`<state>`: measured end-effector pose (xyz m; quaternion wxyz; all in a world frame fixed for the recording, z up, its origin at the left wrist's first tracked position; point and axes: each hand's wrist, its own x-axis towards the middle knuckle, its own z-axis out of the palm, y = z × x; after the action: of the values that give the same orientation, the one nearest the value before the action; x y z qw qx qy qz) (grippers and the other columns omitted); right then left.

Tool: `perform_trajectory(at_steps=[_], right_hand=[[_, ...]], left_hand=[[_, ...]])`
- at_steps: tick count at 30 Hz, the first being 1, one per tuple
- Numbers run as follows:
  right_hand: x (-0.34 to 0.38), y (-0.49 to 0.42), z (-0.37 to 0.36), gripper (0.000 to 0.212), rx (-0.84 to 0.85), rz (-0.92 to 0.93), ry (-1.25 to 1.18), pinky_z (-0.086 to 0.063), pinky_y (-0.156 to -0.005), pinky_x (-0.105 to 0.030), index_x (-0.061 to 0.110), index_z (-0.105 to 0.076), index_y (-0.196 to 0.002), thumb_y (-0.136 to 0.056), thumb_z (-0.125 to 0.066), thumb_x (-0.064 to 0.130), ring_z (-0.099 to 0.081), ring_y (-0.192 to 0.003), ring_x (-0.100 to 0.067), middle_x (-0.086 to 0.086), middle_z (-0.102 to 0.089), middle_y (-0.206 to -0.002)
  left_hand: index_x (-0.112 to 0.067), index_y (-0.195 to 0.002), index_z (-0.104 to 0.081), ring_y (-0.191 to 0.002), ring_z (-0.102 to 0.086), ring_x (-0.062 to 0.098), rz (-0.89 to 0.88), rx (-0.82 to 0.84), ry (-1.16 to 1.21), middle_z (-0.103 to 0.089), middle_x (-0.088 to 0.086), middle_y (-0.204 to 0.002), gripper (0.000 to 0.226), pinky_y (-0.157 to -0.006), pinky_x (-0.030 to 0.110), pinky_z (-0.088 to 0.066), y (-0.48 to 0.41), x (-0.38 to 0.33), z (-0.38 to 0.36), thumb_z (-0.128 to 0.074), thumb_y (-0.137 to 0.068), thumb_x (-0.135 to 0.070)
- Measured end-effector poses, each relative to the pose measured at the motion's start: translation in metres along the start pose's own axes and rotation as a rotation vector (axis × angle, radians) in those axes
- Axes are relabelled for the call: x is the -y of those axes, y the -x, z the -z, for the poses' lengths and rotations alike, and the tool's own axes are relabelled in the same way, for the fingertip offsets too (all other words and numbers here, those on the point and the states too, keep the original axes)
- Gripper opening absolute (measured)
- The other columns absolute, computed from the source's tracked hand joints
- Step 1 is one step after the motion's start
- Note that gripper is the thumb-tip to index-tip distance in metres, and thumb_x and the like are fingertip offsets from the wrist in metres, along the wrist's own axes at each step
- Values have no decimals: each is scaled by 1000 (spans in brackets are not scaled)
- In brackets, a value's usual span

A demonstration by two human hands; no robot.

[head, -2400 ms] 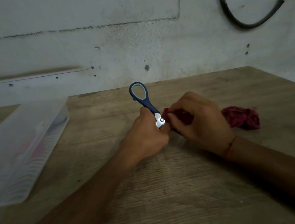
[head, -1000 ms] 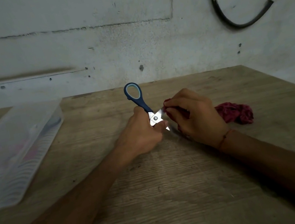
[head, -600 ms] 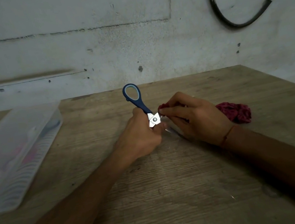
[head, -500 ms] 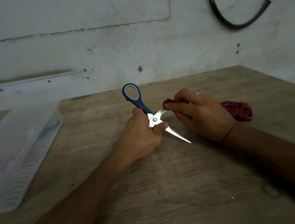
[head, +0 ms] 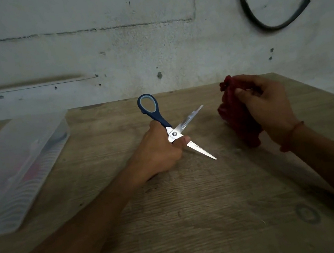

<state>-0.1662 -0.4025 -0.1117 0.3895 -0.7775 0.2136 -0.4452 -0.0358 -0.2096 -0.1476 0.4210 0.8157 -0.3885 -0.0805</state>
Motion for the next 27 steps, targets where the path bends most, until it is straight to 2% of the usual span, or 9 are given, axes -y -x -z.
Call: perform_trajectory(at_steps=[3,5,9,13,18,20,22,24,27], right_hand=[[8,4,-1,38,35,13,-56,-55,-75,-16,15,-56,-123,-87,-65,8,-63,-98,-5,6,-61,-111],[9,6,-4,37,42,95,67,-53,-76,-15,15,-53,-117,-84,-68,7,-63,-96,-7,3,-60,-108],[9,2,2,17,43,221,369,-42,-66,-5,18,-63,-99,-85,-69,11,-60,-82,-8,2,-64,-99],[7,-2,10,11,78,227,405,-38,-59,4,18,-65,-95,-85,-71,20,-54,-70,2,8,-61,-80],[7,1,2,15,128,163,347,-40,-54,-5,20,-60,-92,-88,-67,32,-59,-68,-7,3,-63,-76],[10,2,2,25,209,82,244,-39,-49,-6,19,-59,-101,-90,-60,42,-60,-60,1,6,-65,-71],[12,0,9,41,242,73,268,-43,-58,-11,20,-58,-111,-91,-49,54,-63,-70,3,8,-69,-82],[11,-6,22,45,118,200,457,-43,-68,-17,17,-60,-115,-94,-45,54,-60,-83,-8,5,-65,-96],[21,-9,43,33,-44,339,490,-48,-64,-16,12,-67,-97,-91,-58,44,-58,-70,-12,0,-65,-82]], left_hand=[[-3,-105,-54,-55,-47,5,2,6,1,-50,-3,-72,35,-42,12,-36,-2,1,0,-69,-91,-31],[-3,-105,-54,-54,-47,5,4,12,-6,-51,-2,-72,36,-40,10,-36,-2,1,1,-70,-91,-32],[-7,-109,-53,-55,-49,6,25,28,16,-54,-2,-78,37,-43,16,-38,-1,0,1,-69,-91,-34],[-9,-113,-50,-60,-52,7,31,26,16,-62,5,-95,38,-49,21,-39,2,-2,2,-67,-92,-35],[-10,-114,-49,-58,-52,7,53,40,28,-61,5,-92,38,-47,21,-41,4,-5,4,-67,-92,-35],[-11,-113,-48,-56,-51,7,62,48,36,-60,3,-89,37,-46,20,-40,5,-6,5,-67,-92,-35],[-10,-112,-48,-56,-51,7,55,50,37,-61,4,-89,36,-46,21,-41,7,-8,6,-67,-92,-34],[-8,-109,-50,-56,-51,8,36,48,35,-60,7,-89,33,-46,21,-42,7,-10,6,-66,-93,-31],[-4,-104,-54,-55,-49,10,16,53,36,-58,10,-86,28,-48,23,-42,8,-12,7,-66,-94,-27]])
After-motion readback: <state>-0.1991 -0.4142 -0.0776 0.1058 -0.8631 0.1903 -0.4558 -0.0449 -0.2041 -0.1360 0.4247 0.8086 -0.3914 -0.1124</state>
